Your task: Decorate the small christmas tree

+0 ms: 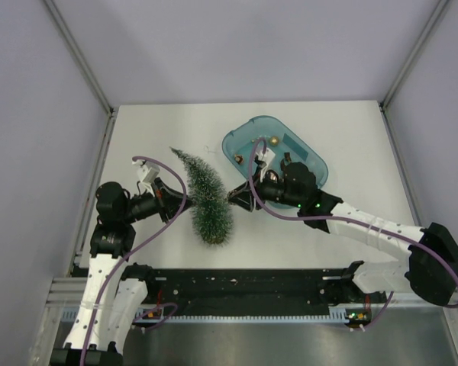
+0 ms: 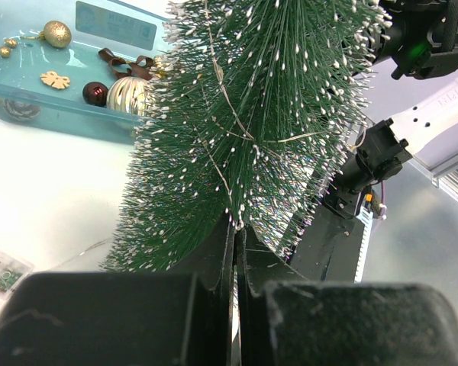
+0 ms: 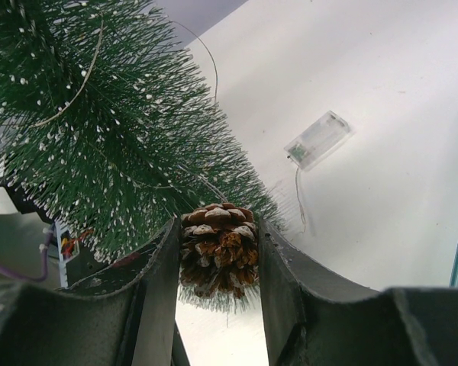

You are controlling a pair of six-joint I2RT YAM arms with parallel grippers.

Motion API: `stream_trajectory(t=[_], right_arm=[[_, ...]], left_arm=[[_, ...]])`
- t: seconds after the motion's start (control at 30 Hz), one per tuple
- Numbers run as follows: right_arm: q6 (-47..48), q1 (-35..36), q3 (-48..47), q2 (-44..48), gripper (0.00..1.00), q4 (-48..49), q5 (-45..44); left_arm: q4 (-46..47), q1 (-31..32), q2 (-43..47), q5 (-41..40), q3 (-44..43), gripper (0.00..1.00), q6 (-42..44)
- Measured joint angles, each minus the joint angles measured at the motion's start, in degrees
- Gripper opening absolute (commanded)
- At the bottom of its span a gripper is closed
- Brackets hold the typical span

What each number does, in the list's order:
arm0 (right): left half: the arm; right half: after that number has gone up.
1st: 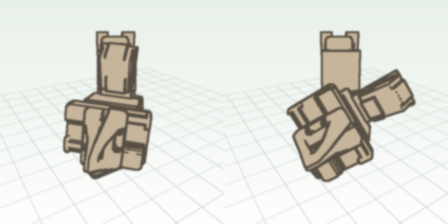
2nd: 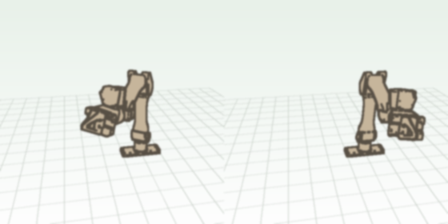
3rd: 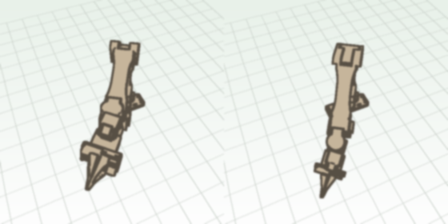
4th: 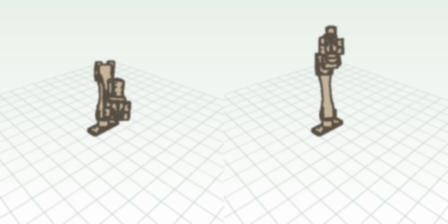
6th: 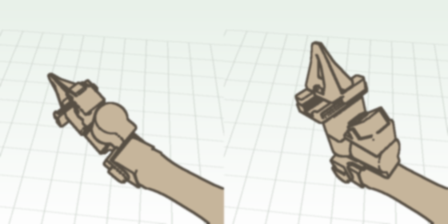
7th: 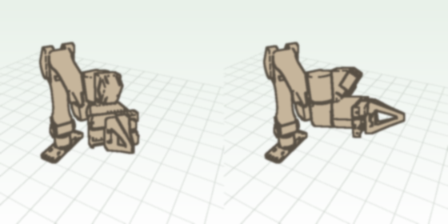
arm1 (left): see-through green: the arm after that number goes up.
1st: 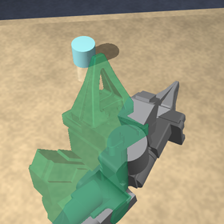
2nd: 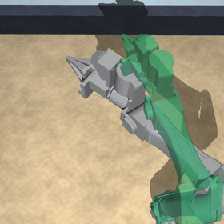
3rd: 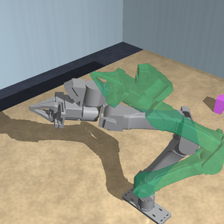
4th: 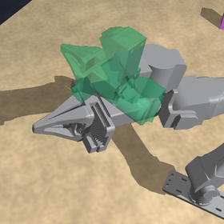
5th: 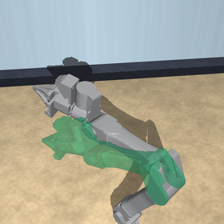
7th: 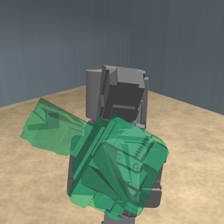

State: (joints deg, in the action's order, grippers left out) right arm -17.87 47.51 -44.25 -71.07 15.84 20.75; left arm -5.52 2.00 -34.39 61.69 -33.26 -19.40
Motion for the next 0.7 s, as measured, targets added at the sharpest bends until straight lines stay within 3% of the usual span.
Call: stream_trajectory(t=[0.43,0.7], right_arm=[[-0.3,0.0,0.0,0.2,0.41,0.0,-0.1],[-0.4,0.0,0.0,0.2,0.54,0.4,0.4]], left_arm=[[0.0,0.0,0.0,0.0,0.0,0.0,0.0],[0.0,0.0,0.0,0.0,0.1,0.0,0.1]])
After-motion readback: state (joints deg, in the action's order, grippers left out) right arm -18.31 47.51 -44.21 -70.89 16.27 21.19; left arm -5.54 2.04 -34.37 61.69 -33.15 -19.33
